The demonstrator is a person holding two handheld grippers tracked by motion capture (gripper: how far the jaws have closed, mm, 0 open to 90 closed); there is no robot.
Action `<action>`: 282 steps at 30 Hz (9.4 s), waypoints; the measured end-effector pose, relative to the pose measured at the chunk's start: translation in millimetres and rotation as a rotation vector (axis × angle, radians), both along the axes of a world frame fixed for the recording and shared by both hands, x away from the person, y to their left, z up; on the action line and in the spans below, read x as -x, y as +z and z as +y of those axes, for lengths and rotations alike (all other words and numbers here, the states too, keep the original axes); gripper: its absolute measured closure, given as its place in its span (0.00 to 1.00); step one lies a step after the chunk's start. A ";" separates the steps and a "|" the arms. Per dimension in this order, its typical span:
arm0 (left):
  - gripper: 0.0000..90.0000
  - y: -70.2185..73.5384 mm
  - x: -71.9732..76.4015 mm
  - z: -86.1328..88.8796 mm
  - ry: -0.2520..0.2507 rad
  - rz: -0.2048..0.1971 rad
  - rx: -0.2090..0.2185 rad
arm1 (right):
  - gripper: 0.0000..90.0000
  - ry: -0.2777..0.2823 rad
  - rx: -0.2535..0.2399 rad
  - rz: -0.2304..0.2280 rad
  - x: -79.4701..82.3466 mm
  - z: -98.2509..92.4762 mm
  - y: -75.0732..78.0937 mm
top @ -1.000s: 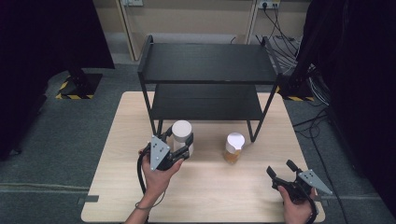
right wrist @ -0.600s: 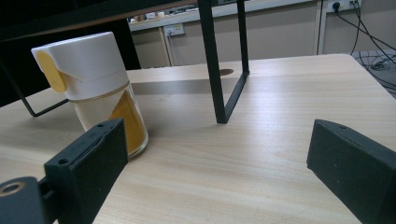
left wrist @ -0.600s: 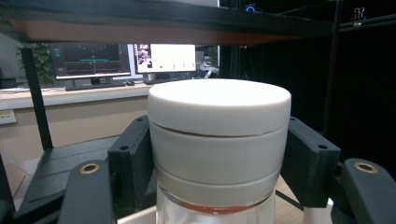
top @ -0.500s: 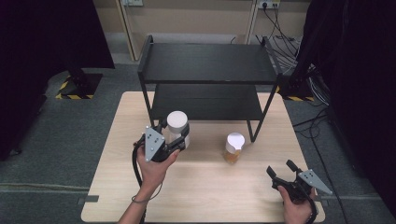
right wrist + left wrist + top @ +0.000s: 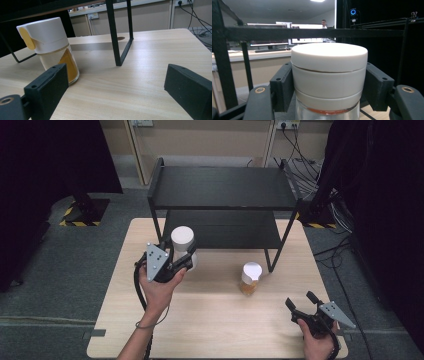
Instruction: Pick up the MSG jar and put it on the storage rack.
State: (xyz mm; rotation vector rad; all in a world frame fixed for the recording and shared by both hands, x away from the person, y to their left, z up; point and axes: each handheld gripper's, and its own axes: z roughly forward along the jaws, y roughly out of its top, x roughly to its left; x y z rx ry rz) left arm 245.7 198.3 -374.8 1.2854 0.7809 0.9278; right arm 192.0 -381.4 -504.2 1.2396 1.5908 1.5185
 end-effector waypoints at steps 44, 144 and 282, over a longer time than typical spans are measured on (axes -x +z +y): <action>0.37 72.6 -14.4 -7.7 0.048 -0.068 0.021 | 0.07 -0.005 -0.014 0.007 -0.3 -0.7 0.0; 0.37 169.6 -95.7 -26.7 0.187 0.040 -0.021 | 0.07 0.006 -0.015 0.019 -2.7 -2.7 1.6; 0.08 -150.1 23.8 13.1 -0.005 0.240 0.030 | 0.07 0.015 0.012 0.008 -1.8 -0.6 2.0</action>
